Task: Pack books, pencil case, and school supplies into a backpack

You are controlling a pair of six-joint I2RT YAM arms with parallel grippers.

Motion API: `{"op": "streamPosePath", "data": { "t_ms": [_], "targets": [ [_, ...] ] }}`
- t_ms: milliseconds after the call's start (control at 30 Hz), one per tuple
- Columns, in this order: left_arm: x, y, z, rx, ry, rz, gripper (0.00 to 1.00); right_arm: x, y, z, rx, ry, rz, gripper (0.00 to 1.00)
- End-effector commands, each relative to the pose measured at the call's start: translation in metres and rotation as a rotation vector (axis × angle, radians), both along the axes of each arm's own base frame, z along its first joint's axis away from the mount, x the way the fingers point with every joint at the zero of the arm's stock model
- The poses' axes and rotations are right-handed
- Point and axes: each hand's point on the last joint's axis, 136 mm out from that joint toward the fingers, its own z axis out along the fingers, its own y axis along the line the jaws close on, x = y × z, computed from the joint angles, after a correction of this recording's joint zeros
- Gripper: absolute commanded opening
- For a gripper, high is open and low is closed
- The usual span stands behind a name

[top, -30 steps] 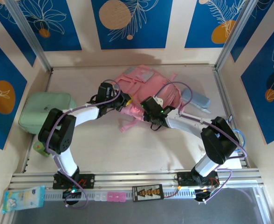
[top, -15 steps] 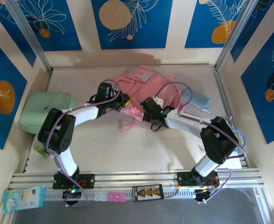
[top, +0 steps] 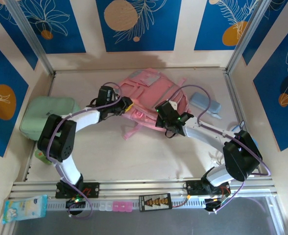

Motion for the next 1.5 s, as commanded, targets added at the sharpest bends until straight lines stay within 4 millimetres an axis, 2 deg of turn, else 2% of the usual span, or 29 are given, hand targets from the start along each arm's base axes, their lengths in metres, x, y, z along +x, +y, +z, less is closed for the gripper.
{"op": "streamPosePath", "data": {
  "t_ms": [0,100,200,400,567,800,900,1167,1333,1467],
  "targets": [
    [0.004,0.045,0.018,0.11,-0.076,0.077,0.35,0.017,0.048,0.033,0.147,-0.082,0.225,0.0],
    [-0.009,0.065,0.016,0.118,-0.065,0.122,0.45,0.021,0.078,0.044,0.223,-0.086,0.347,0.0],
    [-0.023,0.071,0.018,0.084,-0.047,0.128,0.53,0.024,0.106,0.048,0.295,-0.064,0.436,0.0],
    [-0.033,0.061,0.034,-0.024,-0.057,0.103,0.6,0.033,0.154,0.053,0.365,-0.047,0.543,0.0],
    [-0.027,0.051,0.034,-0.097,-0.042,0.09,0.59,0.03,0.178,0.056,0.397,-0.036,0.599,0.0],
    [-0.019,0.047,0.02,-0.091,0.005,0.083,0.45,0.02,0.191,0.058,0.407,-0.027,0.645,0.0],
    [-0.018,0.053,0.011,-0.075,0.032,0.122,0.44,0.019,0.192,0.057,0.412,-0.02,0.642,0.0],
    [-0.006,0.048,0.025,-0.111,-0.008,0.124,0.39,0.015,0.197,0.054,0.411,-0.007,0.654,0.0],
    [-0.007,0.059,0.025,-0.052,-0.018,0.161,0.39,0.012,0.197,0.051,0.412,0.005,0.652,0.0],
    [-0.008,0.053,0.018,-0.09,0.012,0.162,0.37,0.011,0.2,0.052,0.42,0.003,0.66,0.0]
  ]
}}
